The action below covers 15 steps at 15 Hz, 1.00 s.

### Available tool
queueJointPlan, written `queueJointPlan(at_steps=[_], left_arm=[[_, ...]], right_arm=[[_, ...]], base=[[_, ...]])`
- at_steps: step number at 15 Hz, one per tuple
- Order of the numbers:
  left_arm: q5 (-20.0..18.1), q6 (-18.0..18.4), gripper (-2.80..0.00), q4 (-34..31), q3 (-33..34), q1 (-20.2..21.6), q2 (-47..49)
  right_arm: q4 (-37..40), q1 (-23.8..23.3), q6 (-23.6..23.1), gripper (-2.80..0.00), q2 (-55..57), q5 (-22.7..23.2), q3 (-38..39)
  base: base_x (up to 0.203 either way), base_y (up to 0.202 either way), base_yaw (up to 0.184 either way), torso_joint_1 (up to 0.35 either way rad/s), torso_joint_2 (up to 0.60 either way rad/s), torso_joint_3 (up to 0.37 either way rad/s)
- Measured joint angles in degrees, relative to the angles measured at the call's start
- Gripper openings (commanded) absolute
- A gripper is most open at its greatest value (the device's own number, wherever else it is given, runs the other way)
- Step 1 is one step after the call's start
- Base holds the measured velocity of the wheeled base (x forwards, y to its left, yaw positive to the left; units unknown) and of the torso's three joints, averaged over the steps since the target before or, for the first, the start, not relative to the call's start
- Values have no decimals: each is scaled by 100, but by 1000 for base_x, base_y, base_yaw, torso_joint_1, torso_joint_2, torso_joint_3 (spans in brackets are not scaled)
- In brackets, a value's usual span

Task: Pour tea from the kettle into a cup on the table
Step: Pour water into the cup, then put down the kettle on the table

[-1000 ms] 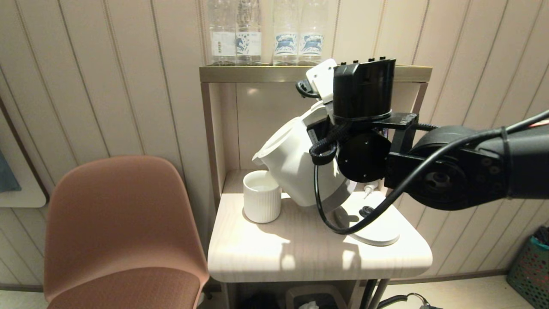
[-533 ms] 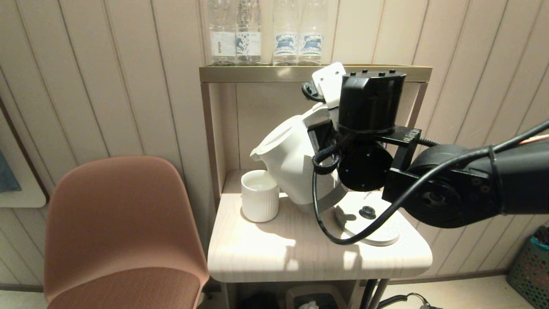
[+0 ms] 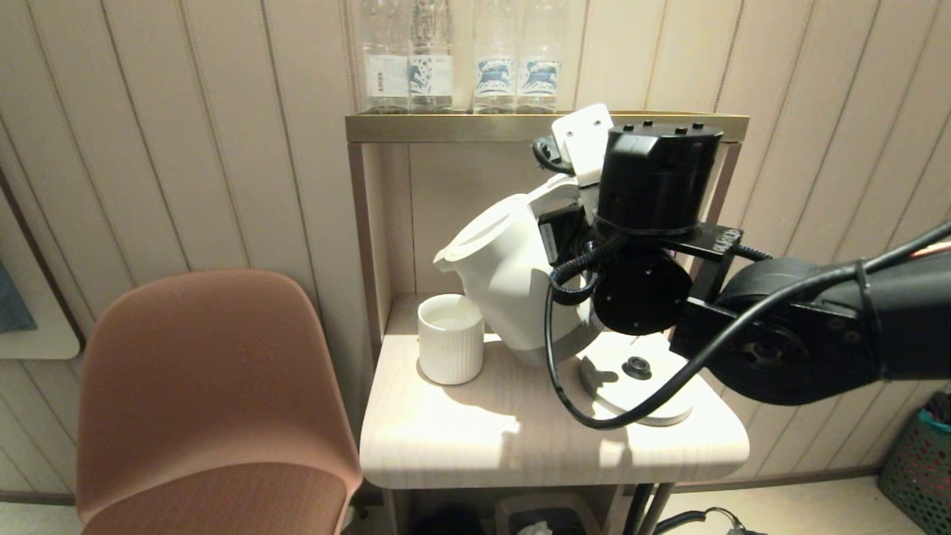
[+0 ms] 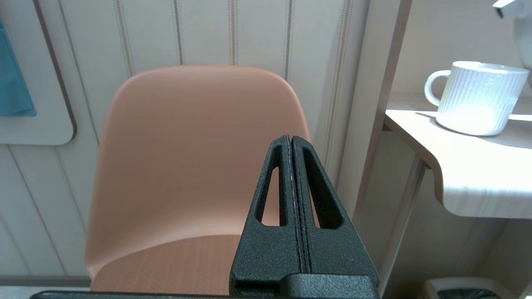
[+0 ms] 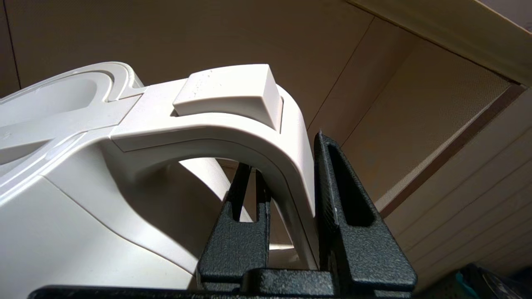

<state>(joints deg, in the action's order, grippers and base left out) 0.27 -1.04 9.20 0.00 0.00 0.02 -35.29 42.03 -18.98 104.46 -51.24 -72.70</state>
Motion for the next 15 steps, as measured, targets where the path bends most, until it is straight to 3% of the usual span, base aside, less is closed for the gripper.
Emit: queueJointPlan(at_steps=[9,15], left_arm=[[-2,0,-280,0,0,0,0],[-2,2,-280,-4,0,0,0]], right_arm=[[-515,-92,27,-280,-400,-28,632],[-1283,-387,104,-280,-729,-110,1337]], base=[[0,0,0,0,0,0],[0,0,0,0,0,0]])
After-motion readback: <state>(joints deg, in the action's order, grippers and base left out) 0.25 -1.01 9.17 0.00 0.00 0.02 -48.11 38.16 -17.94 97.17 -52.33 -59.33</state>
